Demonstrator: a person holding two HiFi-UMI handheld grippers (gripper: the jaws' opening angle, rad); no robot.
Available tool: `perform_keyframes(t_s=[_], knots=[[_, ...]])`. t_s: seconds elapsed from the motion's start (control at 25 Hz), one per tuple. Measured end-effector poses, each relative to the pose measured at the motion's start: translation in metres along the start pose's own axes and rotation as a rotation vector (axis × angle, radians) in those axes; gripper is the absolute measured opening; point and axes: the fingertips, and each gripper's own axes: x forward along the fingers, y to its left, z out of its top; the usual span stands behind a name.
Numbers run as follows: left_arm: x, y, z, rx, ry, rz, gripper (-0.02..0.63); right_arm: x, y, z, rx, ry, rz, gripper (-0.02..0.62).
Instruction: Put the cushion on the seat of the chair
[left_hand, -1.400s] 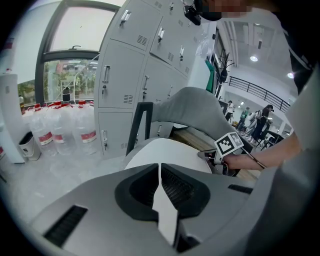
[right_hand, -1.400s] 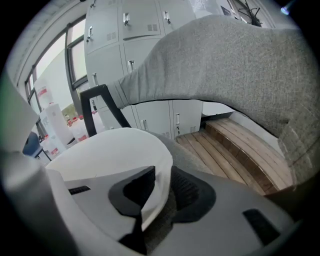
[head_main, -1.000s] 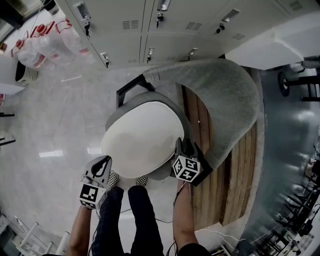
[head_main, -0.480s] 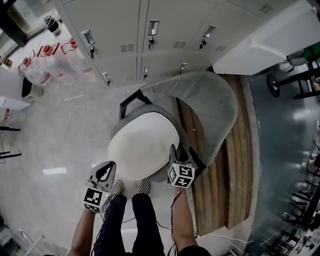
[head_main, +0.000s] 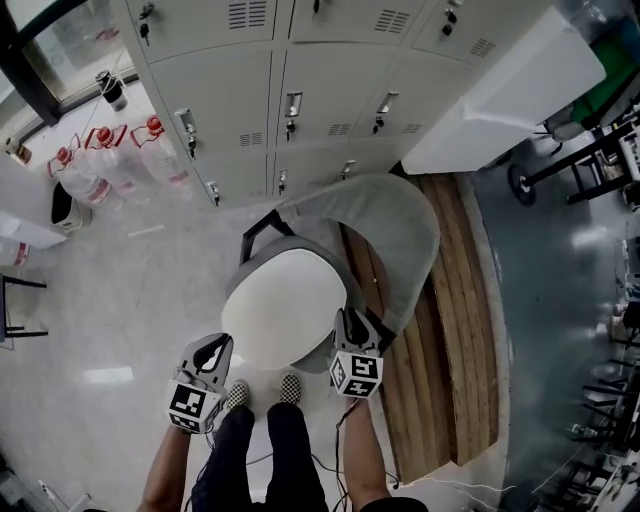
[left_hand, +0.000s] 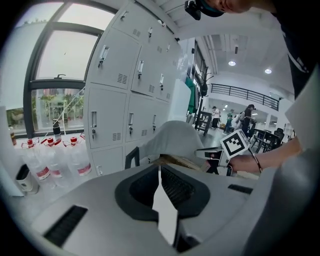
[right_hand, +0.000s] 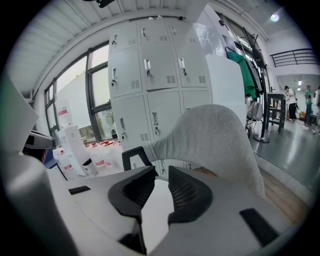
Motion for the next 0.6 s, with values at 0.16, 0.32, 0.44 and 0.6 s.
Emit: perform_keyframes(t_s=[0.16,0.32,0.44,0.6], knots=[[-0.020,-0.004,0.031,0.007,-0.029,0.006,0.028,-0.031,0.018,0.033,-0.028,-0.035,-0.003,0.087],[-0.043,-0.010,0.060,0.015,-0.061,0.010,0.028,-0.058,0.040,0.062,-0.033,-0.073,0.006,0.067],[-0.060,-0.014,0.078,0.020,-0.080,0.014,0.028,-0.078,0.055,0.083,-0.035,-0.100,0.022,0.055],[-0.083,-0.023,0.102,0.023,-0.104,0.009,0.028,-0.108,0.074,0.112,-0.038,-0.130,0.050,0.046]])
